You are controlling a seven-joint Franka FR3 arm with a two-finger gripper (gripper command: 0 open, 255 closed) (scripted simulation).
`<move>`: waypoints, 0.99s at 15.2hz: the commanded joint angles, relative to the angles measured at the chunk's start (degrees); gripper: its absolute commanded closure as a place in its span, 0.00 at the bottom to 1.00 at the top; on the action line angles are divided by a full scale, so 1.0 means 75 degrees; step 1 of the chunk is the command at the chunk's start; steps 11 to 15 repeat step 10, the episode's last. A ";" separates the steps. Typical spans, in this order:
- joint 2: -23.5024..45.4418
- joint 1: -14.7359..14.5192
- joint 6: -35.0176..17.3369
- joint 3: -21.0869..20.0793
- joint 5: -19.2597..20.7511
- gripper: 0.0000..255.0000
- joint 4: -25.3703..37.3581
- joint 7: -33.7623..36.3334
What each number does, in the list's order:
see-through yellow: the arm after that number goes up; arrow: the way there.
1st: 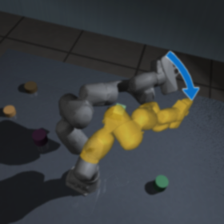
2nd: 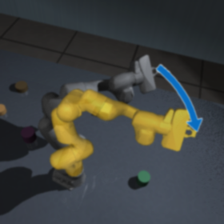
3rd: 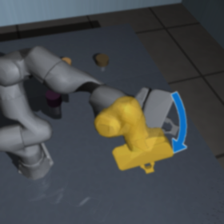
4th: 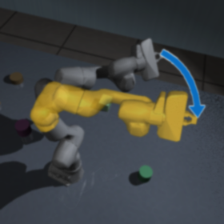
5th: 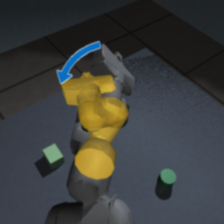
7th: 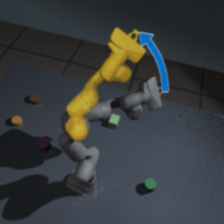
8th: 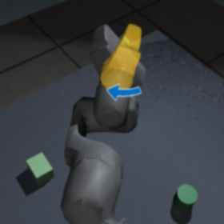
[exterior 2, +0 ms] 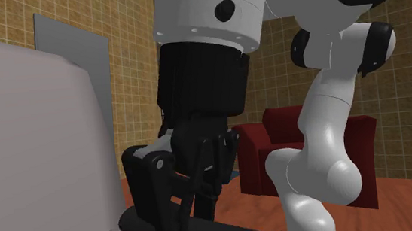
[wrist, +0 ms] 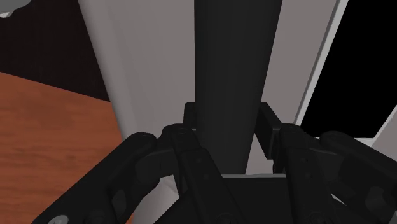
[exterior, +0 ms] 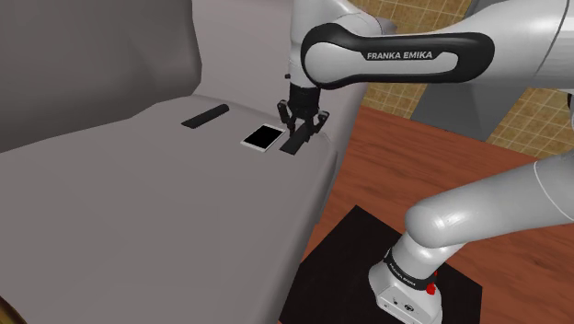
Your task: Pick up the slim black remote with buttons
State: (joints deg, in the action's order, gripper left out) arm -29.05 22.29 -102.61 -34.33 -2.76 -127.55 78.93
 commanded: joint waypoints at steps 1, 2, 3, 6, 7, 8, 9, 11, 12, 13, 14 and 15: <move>-0.0020 0.0004 0.0214 0.0036 0.0007 1.00 0.0195 -0.0030; -0.0019 0.0011 0.0313 0.0052 0.0016 1.00 0.0297 -0.0046; -0.0016 0.0019 0.0412 0.0068 0.0025 1.00 0.0399 -0.0061; 0.0003 0.0044 0.0709 0.0110 0.0055 1.00 0.0716 -0.0102; 0.0013 0.0053 0.0807 0.0123 0.0065 1.00 0.0825 -0.0115; 0.0025 0.0063 0.0906 0.0135 0.0077 1.00 0.0935 -0.0127; 0.0026 0.0064 0.0921 0.0137 0.0078 1.00 0.0951 -0.0129; 0.0027 0.0064 0.0920 0.0137 0.0078 1.00 0.0952 -0.0129; 0.0027 0.0064 0.0920 0.0137 0.0078 1.00 0.0952 -0.0129; 0.0027 0.0064 0.0920 0.0137 0.0078 1.00 0.0952 -0.0129; 0.0027 0.0064 0.0920 0.0137 0.0078 1.00 0.0952 -0.0129; 0.0027 0.0064 0.0920 0.0137 0.0078 1.00 0.0952 -0.0129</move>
